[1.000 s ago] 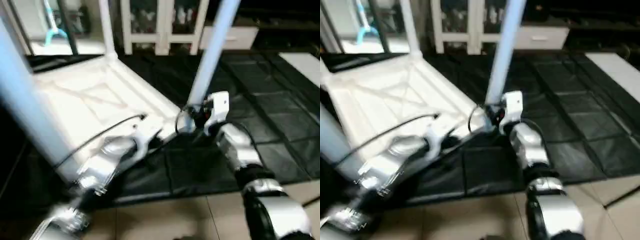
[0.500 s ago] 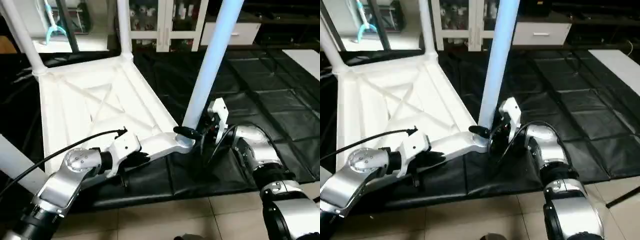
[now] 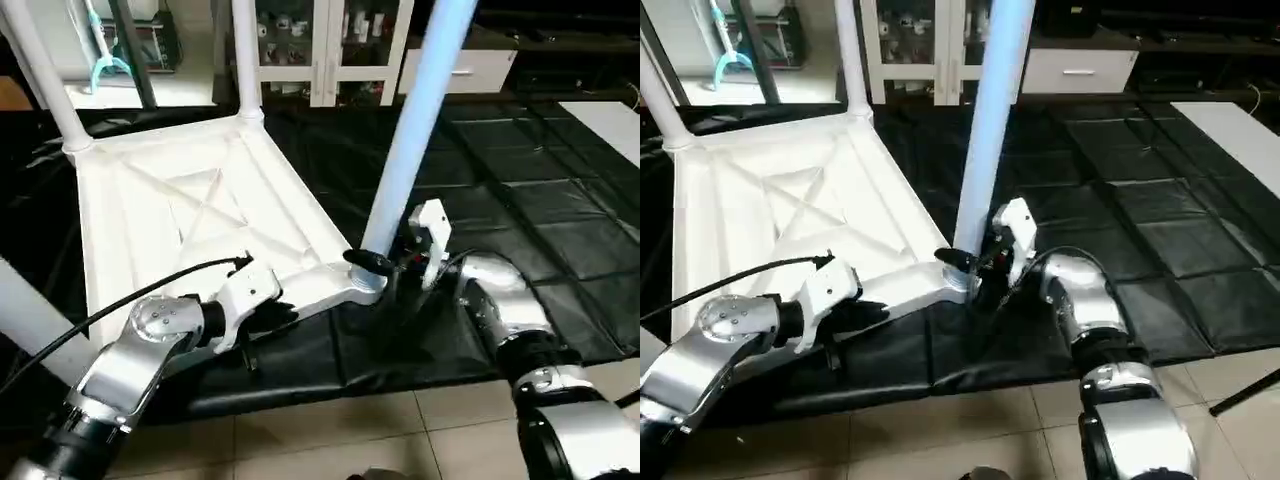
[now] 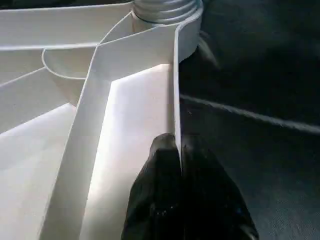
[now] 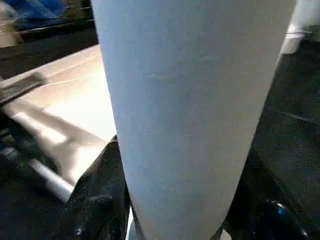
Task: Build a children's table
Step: Rotate leg to tighten
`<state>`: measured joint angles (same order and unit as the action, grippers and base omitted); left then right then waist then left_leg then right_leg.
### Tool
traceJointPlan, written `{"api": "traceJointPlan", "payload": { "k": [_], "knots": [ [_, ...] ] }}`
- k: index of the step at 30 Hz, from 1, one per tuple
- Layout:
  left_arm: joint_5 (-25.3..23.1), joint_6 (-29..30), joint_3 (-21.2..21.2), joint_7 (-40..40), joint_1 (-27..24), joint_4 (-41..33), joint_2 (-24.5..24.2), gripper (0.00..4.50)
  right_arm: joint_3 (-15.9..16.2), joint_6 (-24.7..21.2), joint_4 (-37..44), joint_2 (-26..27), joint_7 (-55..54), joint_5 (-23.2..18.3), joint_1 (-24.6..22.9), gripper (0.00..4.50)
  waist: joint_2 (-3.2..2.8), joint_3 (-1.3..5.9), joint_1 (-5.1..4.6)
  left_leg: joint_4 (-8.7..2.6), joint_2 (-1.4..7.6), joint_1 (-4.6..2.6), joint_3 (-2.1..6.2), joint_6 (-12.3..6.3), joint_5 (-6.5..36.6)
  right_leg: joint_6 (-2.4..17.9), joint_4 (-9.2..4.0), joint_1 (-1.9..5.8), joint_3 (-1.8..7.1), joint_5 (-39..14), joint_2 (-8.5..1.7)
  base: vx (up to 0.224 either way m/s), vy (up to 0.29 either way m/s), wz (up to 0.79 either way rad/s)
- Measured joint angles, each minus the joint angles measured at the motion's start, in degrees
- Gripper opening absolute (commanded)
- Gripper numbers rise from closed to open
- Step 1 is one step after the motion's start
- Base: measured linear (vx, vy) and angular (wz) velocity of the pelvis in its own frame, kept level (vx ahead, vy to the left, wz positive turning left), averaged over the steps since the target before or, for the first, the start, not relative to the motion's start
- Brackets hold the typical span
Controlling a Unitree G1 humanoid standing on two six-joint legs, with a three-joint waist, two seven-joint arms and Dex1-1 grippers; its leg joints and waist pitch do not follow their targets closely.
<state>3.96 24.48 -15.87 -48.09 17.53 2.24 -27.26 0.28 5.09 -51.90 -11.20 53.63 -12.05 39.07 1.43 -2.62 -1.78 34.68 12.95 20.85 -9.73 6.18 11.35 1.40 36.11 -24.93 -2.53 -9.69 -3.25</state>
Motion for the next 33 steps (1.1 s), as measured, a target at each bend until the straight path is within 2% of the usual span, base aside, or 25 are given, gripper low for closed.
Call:
{"api": "traceJointPlan", "payload": {
  "k": [5, 8, 12, 15, 19, 20, 21, 24, 25, 26, 28, 30, 33],
  "knots": [
    [-2.4, 7.4, -0.2, 9.6, 6.3, 6.8, 10.7, 0.0, -3.3, -1.1, -3.2, 3.9, -21.9, 2.2, 2.0, 1.93, 0.32, 0.21, 0.3, 0.09, -0.09, -0.4, 0.01, 0.04, 0.0, -0.3, 0.01, 0.12, 0.05, -0.1, -0.04, 0.0, 0.0, 0.0],
    [-2.7, 9.3, -0.1, 16.3, 11.6, 14.7, 18.2, 0.0, -6.1, -0.9, -6.6, 7.6, -37.1, 3.0, 4.6, 1.91, 0.41, 0.26, 0.8, 0.18, -0.14, -0.37, 0.04, 0.03, 0.0, -0.3, -0.1, 0.23, 0.04, -0.1, -0.1, 0.0, 0.0, 0.0],
    [-2.8, 9.6, -0.1, 19.5, 15.3, 20.7, 22.6, 0.0, -6.6, 0.5, -8.3, 8.4, -45.9, 4.3, 5.5, 1.91, 0.42, 0.26, 0.95, 0.16, -0.16, -0.32, 0.06, 0.0, 0.0, -0.4, -0.57, 0.64, -0.03, -0.2, -0.16, 0.0, 0.0, 0.0],
    [-2.8, 9.5, 0.0, 19.6, 16.0, 21.6, 22.8, 0.0, -7.0, 0.9, -9.0, 8.4, -46.2, 4.9, 5.9, 1.91, 0.42, 0.26, 0.62, 0.0, -0.15, -0.26, 0.16, -0.03, 0.0, -0.4, -1.13, 0.88, -0.2, -0.1, -0.16, 0.0, 0.0, 0.0],
    [-3.5, 6.0, -2.2, 16.2, 13.8, 18.4, 18.3, 0.0, -7.9, 2.7, -8.9, 7.2, -37.0, 3.9, 5.2, 1.91, 0.44, 0.28, 0.21, -0.05, -0.12, 0.04, 0.18, -0.03, 0.0, -0.5, -1.14, 0.83, -0.21, -0.1, -0.15, 0.0, 0.0, 0.0],
    [-3.8, 5.3, -2.5, 14.7, 12.7, 16.6, 16.6, 0.0, -7.2, 3.7, -8.6, 6.3, -33.0, 3.8, 4.5, 2.46, 0.41, 0.29, 0.06, -0.1, -0.09, 0.04, 0.19, -0.03, 0.0, -0.5, -1.09, 0.81, -0.27, -0.1, -0.15, 0.0, 0.0, 0.0],
    [-3.7, 4.2, -2.5, 13.2, 11.7, 15.3, 15.0, 0.0, -6.4, 4.4, -8.1, 5.7, -29.3, 3.6, 3.8, 2.6, 0.38, 0.3, -0.09, -0.17, -0.07, 0.02, 0.19, -0.03, 0.0, -0.4, -1.08, 0.79, -0.29, -0.1, -0.14, 0.0, 0.0, 0.0],
    [-3.1, -0.7, -1.7, 6.5, 7.7, 10.9, 7.8, 0.0, 0.7, 10.1, -6.5, 0.8, -14.6, 5.8, 1.4, 2.67, 0.28, 0.31, -0.83, -0.21, 0.02, 0.12, 0.26, -0.02, 0.0, -0.4, -0.86, 0.61, -0.45, 0.0, -0.11, 0.0, 0.0, 0.0],
    [-2.5, -2.0, -1.3, 4.3, 6.3, 9.4, 5.8, 0.0, 3.3, 12.9, -6.3, -1.2, -9.9, 7.5, 1.1, 2.95, 0.25, 0.32, -0.93, -0.21, 0.04, 0.14, 0.26, -0.02, 0.0, -0.2, -0.86, 0.6, -0.47, 0.1, -0.11, 0.0, 0.0, 0.0],
    [-1.8, -3.0, -0.9, 2.1, 4.9, 7.9, 4.0, 0.0, 5.3, 14.4, -6.1, -3.6, -4.2, 9.0, 1.0, 2.95, 0.17, 0.33, -1.04, -0.2, 0.05, 0.16, 0.25, -0.02, 0.0, -0.2, -0.89, 0.6, -0.47, 0.1, -0.11, 0.0, 0.0, 0.0],
    [-1.0, -3.3, -0.2, -0.3, 3.5, 6.1, 1.7, 0.0, 5.2, 14.0, -5.2, -5.1, 2.4, 8.5, 0.9, 3.06, 0.12, 0.3, -1.35, -0.21, 0.05, 0.21, 0.21, -0.08, 0.0, -0.2, -0.98, 0.57, -0.45, 0.1, -0.11, 0.0, 0.0, 0.0],
    [0.4, -3.4, 0.3, -2.8, 1.7, 3.8, -1.0, 0.0, 4.5, 11.7, -4.2, -6.2, 10.1, 6.4, 0.9, 3.26, 0.13, 0.29, -1.68, -0.22, 0.08, 0.25, 0.19, -0.17, 0.1, -0.2, -0.99, 0.52, -0.46, 0.0, -0.08, 0.0, 0.0, 0.0],
    [1.4, -3.7, 0.7, -5.0, 0.5, 2.4, -2.7, 0.0, 4.5, 10.7, -4.0, -8.1, 14.4, 5.5, 0.9, 3.43, 0.14, 0.28, -1.43, -0.2, 0.09, 0.23, 0.12, -0.23, 0.1, -0.1, -1.01, 0.46, -0.45, 0.0, -0.1, 0.0, 0.0, 0.0]
  ]
}}
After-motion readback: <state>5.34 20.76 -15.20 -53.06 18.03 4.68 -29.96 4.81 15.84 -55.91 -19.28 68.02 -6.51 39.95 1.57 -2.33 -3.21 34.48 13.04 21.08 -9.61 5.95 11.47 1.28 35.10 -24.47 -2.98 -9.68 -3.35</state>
